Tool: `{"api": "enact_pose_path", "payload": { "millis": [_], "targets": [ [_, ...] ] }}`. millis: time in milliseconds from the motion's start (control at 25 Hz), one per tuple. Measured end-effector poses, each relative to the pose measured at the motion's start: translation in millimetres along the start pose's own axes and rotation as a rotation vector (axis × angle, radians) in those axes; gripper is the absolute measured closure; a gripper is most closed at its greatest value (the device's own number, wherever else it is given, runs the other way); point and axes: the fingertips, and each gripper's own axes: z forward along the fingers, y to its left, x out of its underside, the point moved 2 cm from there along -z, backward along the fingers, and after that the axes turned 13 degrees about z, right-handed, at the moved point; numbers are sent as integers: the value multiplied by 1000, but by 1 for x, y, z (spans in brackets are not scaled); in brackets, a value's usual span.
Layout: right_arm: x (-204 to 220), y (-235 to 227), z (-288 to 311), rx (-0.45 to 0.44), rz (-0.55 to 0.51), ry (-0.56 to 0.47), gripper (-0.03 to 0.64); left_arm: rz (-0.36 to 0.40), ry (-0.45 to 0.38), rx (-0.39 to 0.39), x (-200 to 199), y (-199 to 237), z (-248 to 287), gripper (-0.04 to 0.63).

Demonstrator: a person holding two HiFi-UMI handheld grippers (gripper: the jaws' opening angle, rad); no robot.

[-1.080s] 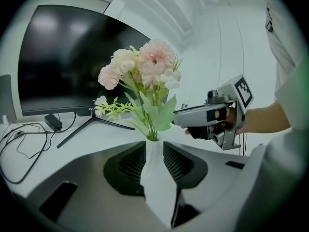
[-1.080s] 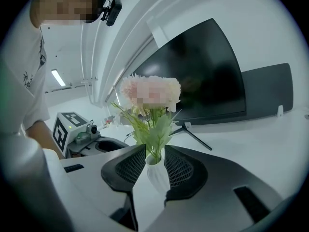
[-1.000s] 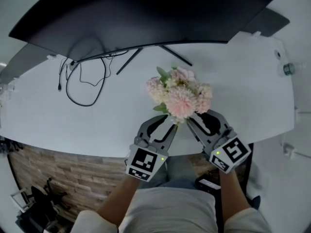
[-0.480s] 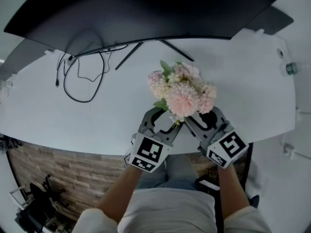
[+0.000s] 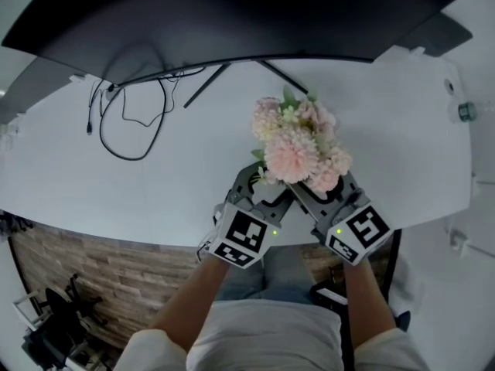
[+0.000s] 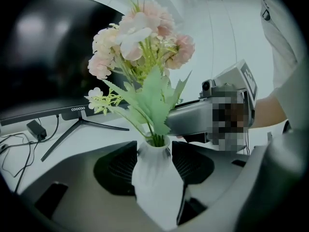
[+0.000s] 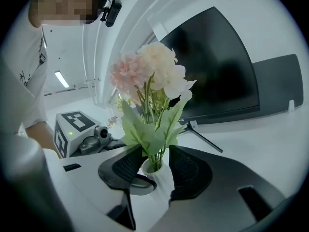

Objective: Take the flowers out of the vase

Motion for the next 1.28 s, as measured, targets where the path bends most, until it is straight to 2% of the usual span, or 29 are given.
{"api": "enact_pose_path", "payload": {
  "millis": [520, 760, 1280],
  "targets": [
    [-1, -2, 11, 9, 6, -13, 428, 14, -2, 24, 2, 1, 7, 360],
    [-2, -3, 11, 29, 2, -28, 509, 21, -8, 30, 3, 0, 6, 360],
    [-11, -5, 4, 45, 20, -46, 551, 18, -15, 41, -3, -3, 10, 360]
  ]
}}
